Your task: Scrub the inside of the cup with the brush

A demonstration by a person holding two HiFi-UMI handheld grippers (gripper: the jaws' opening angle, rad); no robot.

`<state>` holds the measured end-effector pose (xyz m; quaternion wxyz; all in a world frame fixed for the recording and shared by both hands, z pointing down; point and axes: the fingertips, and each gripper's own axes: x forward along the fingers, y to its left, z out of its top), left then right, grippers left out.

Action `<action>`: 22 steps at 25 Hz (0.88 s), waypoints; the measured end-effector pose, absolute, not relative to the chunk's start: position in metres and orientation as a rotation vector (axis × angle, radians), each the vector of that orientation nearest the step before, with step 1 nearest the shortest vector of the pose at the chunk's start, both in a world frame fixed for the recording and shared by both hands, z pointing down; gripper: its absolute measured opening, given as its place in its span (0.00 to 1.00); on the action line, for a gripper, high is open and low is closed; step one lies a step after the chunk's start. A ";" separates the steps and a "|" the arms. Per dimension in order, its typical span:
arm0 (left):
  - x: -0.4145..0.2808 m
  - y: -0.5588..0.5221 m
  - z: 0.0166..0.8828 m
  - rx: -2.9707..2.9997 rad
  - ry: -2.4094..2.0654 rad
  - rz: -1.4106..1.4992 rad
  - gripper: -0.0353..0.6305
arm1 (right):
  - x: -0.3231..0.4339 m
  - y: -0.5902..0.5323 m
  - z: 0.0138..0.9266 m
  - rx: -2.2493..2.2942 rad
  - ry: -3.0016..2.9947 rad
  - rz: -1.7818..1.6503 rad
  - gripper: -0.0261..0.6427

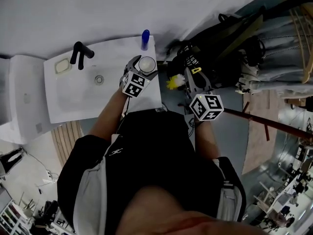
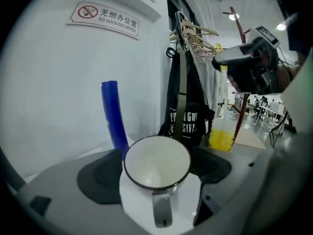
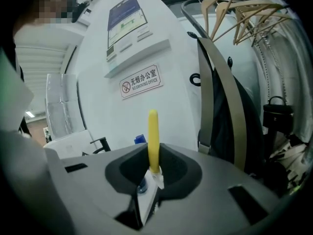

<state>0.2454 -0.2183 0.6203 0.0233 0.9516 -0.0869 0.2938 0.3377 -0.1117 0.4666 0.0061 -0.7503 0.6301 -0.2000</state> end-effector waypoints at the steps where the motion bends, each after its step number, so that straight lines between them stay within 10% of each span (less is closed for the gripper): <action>1: 0.245 -0.220 0.625 2.936 -0.279 0.904 0.69 | 0.337 -0.111 0.466 -2.352 1.973 -0.626 0.12; 22: 0.226 -0.223 0.647 2.952 -0.269 0.942 0.65 | 0.321 -0.097 0.458 -2.324 1.995 -0.617 0.12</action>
